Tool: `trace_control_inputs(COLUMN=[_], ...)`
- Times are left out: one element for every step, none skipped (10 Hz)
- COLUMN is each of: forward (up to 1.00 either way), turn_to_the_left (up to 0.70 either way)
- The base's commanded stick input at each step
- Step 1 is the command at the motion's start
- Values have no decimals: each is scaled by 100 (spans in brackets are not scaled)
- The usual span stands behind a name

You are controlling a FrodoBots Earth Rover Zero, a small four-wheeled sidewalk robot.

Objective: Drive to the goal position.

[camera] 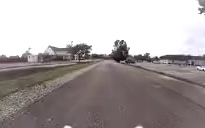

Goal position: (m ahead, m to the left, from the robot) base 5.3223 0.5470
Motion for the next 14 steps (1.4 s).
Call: trace_control_inputs(forward=[70,70,70,70,70,70,70,70,70,70,70,70,70,70], turn_to_the_left=[0,0,-7,-24,-20,0,0,0,0,0,-1,-23,-35,-25])
